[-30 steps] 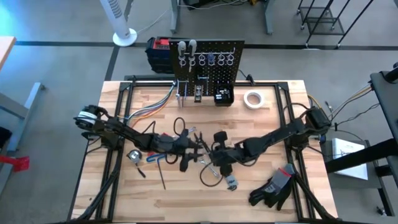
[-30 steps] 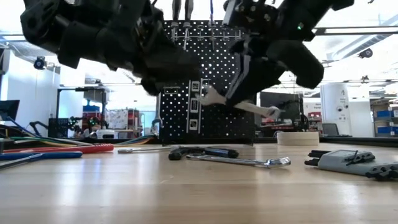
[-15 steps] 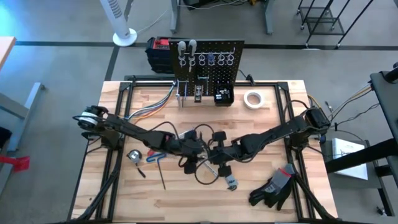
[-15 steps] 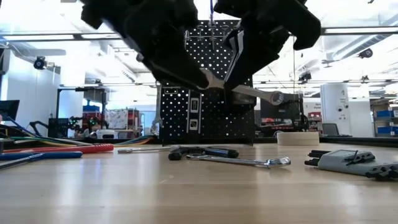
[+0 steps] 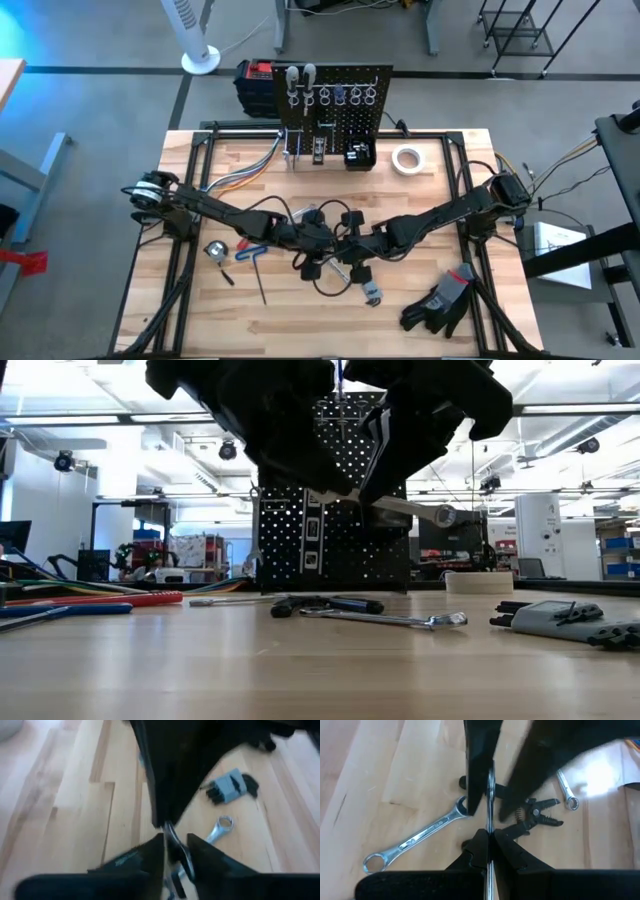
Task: Hang tools onto peg board
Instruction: Hang the wrench on the peg board
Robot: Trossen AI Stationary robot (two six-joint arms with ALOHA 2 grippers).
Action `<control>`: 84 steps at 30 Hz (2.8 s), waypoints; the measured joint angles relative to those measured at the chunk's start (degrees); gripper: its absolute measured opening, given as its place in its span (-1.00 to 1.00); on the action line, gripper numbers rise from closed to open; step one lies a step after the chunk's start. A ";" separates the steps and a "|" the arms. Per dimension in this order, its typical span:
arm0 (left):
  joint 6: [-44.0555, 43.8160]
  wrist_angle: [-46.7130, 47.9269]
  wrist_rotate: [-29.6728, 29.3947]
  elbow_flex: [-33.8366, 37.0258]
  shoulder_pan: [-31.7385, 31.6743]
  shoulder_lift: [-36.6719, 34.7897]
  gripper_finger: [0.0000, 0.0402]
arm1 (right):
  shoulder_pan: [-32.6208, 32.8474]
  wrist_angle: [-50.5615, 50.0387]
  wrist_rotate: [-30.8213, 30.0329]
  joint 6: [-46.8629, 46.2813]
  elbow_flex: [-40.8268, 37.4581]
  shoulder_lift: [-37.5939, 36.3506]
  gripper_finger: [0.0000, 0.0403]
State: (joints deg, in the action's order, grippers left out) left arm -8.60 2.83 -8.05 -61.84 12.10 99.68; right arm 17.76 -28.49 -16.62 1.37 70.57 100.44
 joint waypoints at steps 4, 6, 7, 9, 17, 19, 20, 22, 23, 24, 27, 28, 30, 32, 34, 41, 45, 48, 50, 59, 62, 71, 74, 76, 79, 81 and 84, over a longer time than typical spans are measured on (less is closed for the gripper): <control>-0.67 1.11 -0.52 0.00 0.00 0.00 -0.94 | -0.04 0.20 0.07 -0.21 0.00 0.00 -1.00; -0.88 1.22 -0.53 0.06 0.00 0.00 -0.92 | -0.04 0.24 0.07 -0.19 0.00 0.00 -1.00; -0.87 1.20 -0.55 0.12 0.00 0.00 -0.92 | -0.03 0.28 0.07 -0.22 0.00 0.00 -1.00; -0.87 1.08 -0.67 0.23 0.00 -0.01 -0.95 | -0.02 0.32 0.11 -0.46 0.00 0.00 -1.00; -1.52 0.12 -4.09 1.03 0.47 -0.09 -0.98 | 2.14 0.01 -9.21 -9.76 -0.58 -0.98 -0.77; -2.18 -0.73 -4.54 2.61 0.78 0.03 -0.98 | 4.38 0.24 -16.41 -12.31 -1.00 -2.19 -0.63; -2.53 -3.07 -4.60 3.94 0.86 0.10 -0.99 | 5.55 0.43 -20.10 -13.39 -1.29 -2.79 -0.56; -2.69 -10.56 -4.66 7.35 0.90 0.05 -0.99 | 8.02 0.21 -26.21 -15.66 -2.36 -3.93 -0.44; -3.04 -15.27 -4.95 9.53 0.87 0.02 -0.99 | 9.20 0.02 -28.85 -17.05 -3.02 -4.54 -0.38; -3.49 -19.49 -5.05 11.79 0.85 0.02 -0.99 | 10.25 0.03 -31.59 -18.73 -3.64 -5.24 -0.32; -5.67 -35.35 -5.65 20.08 0.79 0.35 -0.99 | 13.53 0.58 -39.49 -24.68 -6.21 -8.54 -0.19; -6.27 -42.29 -5.96 22.99 0.83 0.51 -0.99 | 14.50 1.19 -41.75 -27.33 -7.42 -9.45 -0.15; -7.25 -56.36 -7.52 28.23 0.88 1.46 -0.99 | 16.11 2.65 -44.75 -32.46 -10.16 -10.81 -0.09; -7.60 -68.57 -7.95 32.13 1.14 3.21 -0.99 | 17.22 6.65 -47.35 -36.76 -13.34 -11.61 -0.05; -7.95 -76.07 -8.16 34.34 1.27 5.28 -0.99 | 17.42 15.48 -49.33 -38.97 -17.14 -11.53 -0.02; -8.48 -84.12 -10.67 32.87 2.09 12.55 -0.99 | 16.18 70.27 -49.42 -26.51 -30.01 -2.43 -0.01; -8.46 -91.40 -10.64 31.03 2.34 16.53 -0.99 | 15.39 101.84 -48.31 -14.24 -34.76 4.75 -0.01; -8.37 -92.27 -11.19 30.50 2.34 17.46 -0.99 | 14.84 116.82 -45.78 -11.06 -36.69 9.58 -0.01; -8.29 -92.62 -11.63 29.95 2.34 17.42 -0.99 | 14.13 117.47 -45.11 -13.42 -37.40 11.66 -0.01; -8.22 -92.64 -13.45 29.79 2.32 16.79 -0.99 | 10.68 117.48 -36.78 -18.94 -35.80 15.48 -0.01; -8.24 -92.83 -12.36 29.49 2.34 16.72 -0.99 | 8.82 117.35 -36.78 -17.65 -35.11 15.17 -0.01; -8.44 -92.85 -12.15 29.66 2.34 16.53 -0.99 | 4.26 117.07 -23.95 -20.36 -35.15 14.29 -0.37; -8.39 -92.92 -11.98 29.67 2.38 16.48 -0.99 | 3.96 116.65 -22.26 -18.90 -35.24 14.29 -0.81; -8.17 -92.81 -11.20 29.75 2.39 16.48 -0.99 | 4.07 116.68 -20.76 -16.57 -35.28 14.19 -0.92; -8.40 -92.75 -9.80 29.85 2.47 16.48 -0.98 | 3.83 112.71 -18.62 -16.15 -35.32 12.28 -0.96; -8.31 -92.14 -8.28 29.90 2.29 16.48 -0.92 | 3.61 107.22 -17.77 -15.10 -35.32 9.99 -0.97; -8.19 -92.07 -4.92 30.25 2.12 16.48 -0.80 | 3.63 97.71 -16.87 -12.92 -35.23 5.54 -0.98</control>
State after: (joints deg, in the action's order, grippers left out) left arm -16.79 -89.23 -12.97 -31.59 14.21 116.16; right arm 21.39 69.22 -33.50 -11.55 35.33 105.98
